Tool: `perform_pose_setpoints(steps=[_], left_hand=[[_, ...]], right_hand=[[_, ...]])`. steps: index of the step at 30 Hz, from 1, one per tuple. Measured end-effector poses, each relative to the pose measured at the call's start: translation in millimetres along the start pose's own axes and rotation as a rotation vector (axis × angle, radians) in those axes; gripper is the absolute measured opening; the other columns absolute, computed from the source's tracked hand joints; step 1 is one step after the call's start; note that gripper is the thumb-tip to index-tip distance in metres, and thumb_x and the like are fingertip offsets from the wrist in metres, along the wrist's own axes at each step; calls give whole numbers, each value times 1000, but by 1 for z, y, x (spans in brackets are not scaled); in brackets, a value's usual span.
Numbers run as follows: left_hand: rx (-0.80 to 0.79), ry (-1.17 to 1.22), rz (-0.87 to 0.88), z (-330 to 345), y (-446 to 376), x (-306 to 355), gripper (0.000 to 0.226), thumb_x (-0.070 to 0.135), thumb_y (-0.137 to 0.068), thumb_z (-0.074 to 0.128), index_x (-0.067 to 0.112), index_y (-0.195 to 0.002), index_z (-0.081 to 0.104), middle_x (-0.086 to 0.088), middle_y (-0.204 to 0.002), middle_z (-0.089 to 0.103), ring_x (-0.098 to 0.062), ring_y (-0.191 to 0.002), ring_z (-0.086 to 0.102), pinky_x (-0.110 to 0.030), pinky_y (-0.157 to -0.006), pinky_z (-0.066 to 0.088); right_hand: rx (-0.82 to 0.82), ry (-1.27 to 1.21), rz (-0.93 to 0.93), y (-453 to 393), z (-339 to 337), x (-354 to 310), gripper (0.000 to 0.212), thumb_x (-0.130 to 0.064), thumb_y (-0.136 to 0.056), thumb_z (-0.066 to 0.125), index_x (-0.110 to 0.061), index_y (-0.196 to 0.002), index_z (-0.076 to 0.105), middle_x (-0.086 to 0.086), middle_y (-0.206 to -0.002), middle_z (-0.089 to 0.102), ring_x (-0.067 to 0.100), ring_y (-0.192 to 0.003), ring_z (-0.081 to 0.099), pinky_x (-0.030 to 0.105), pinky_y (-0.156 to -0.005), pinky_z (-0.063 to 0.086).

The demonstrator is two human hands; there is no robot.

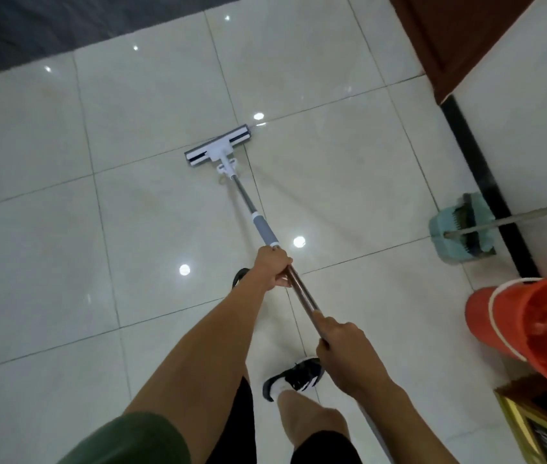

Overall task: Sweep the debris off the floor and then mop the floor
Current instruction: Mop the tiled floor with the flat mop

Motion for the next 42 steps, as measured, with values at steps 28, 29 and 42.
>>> perform_pose_setpoints(steps=[28, 29, 42], left_hand=[[218, 210, 111, -246, -205, 372, 18, -4, -89, 65, -1, -106, 58, -17, -84, 66, -38, -79, 73, -55, -70, 61], [222, 225, 112, -253, -207, 376, 21, -4, -89, 66, -2, -108, 58, -17, -85, 66, -39, -79, 73, -56, -71, 61], [214, 302, 65, -200, -142, 272, 21, -3, -89, 65, -4, -107, 55, -20, -91, 65, -40, -78, 73, -51, -60, 61]], right_hand=[[-30, 27, -87, -408, -172, -271, 58, -8, -94, 48, -21, -150, 40, -3, -78, 33, 22, -72, 50, 33, -67, 52], [-33, 20, -90, -414, -173, -278, 58, -7, -94, 48, -22, -149, 41, -2, -78, 33, 22, -72, 50, 33, -67, 52], [-103, 66, -166, -310, -149, -207, 59, -7, -94, 48, -23, -150, 40, 3, -85, 45, 24, -78, 57, 33, -67, 54]])
Point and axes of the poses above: each hand's wrist, its own y-axis away from the middle knuckle, its own z-axis out of the palm, x = y × z, the point moved 1 cm from there along -y, towards the middle knuckle
